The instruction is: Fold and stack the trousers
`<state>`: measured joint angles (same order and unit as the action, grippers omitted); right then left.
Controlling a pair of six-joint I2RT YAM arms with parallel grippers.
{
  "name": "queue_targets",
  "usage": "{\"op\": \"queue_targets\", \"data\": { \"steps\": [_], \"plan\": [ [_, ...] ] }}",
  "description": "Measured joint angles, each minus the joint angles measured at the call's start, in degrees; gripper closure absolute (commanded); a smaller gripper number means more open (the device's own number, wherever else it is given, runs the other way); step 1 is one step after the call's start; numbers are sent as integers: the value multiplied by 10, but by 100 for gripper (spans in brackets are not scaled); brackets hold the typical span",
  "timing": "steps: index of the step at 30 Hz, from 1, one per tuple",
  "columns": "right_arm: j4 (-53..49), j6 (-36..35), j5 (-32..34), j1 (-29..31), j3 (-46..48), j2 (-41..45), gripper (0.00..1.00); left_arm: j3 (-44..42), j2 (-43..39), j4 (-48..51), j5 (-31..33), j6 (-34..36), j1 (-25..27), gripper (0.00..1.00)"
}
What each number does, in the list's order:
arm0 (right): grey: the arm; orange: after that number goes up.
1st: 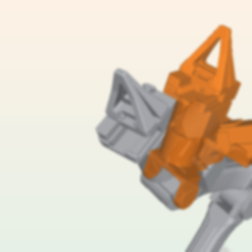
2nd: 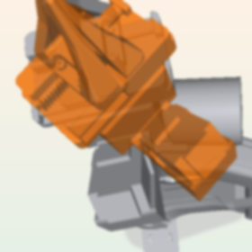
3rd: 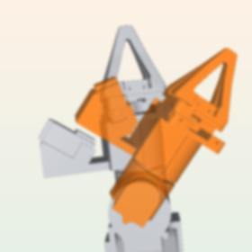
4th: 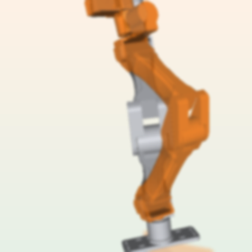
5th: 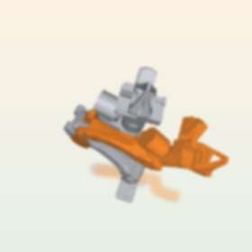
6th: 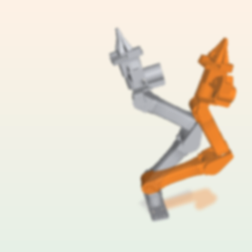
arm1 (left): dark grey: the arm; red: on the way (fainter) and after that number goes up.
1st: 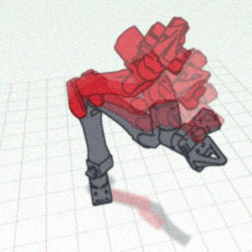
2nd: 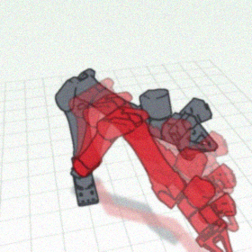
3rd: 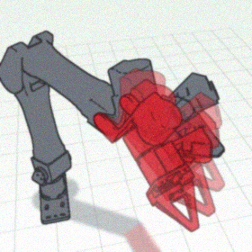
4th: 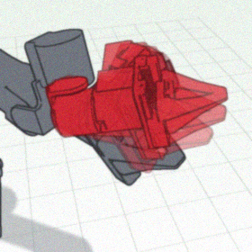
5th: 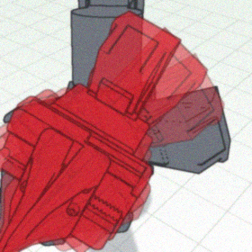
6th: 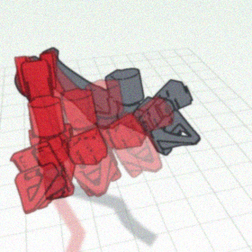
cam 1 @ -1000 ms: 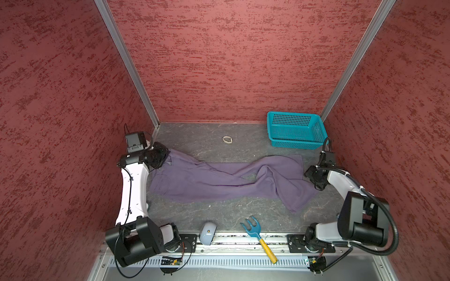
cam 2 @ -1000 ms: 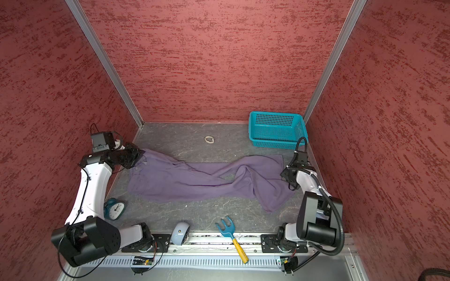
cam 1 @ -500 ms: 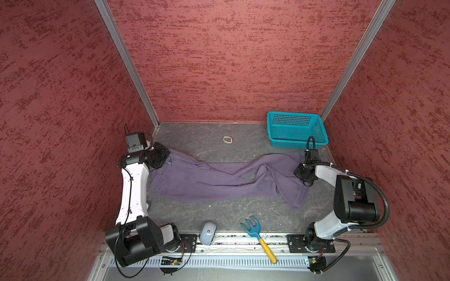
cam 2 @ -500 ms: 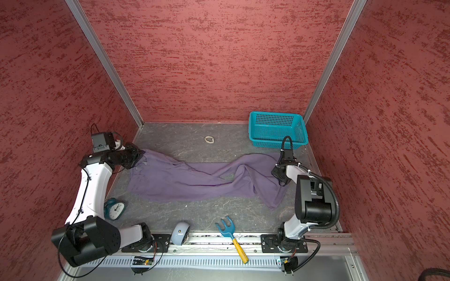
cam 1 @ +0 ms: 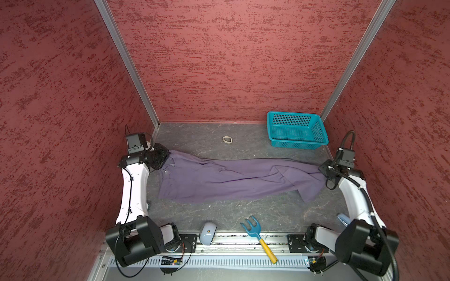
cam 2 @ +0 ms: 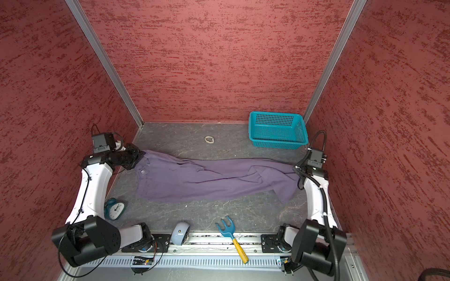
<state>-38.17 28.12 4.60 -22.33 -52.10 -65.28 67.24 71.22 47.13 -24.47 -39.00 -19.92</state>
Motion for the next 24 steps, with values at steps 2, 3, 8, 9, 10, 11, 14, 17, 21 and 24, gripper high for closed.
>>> {"op": "queue_targets", "data": {
  "steps": [2, 3, 8, 9, 10, 11, 14, 17, 21, 24],
  "plan": [
    [-13, -8, 11, -18, -8, 18, 100, -5, 0, 0, -3, 2, -1, 100],
    [-19, -10, 14, -21, -8, 25, 100, -8, 0, 0, -6, 3, -2, 100],
    [-5, -7, -10, -22, 64, 16, 57, -23, 0, -1, -8, 3, -9, 100],
    [-4, -5, -20, -22, 86, 3, 53, -23, 0, 0, -7, 3, -11, 100],
    [-4, -3, -28, -22, 103, -10, 50, -23, 0, -1, -6, 3, -13, 100],
    [-6, -2, -33, -22, 113, -19, 48, -23, 0, -1, -5, 4, -14, 100],
    [-12, 0, -43, -22, 117, -32, 47, -22, 1, -1, 3, 7, -19, 100],
    [-9, -1, -49, -20, 87, -32, 54, -22, 5, -5, 5, 7, -19, 100],
    [7, -9, -40, 29, 38, -50, 79, -22, 16, -11, 5, 7, -19, 100],
    [23, -21, -18, 120, 12, -91, 92, -22, 22, -12, 5, 7, -19, 100]
  ]
}}
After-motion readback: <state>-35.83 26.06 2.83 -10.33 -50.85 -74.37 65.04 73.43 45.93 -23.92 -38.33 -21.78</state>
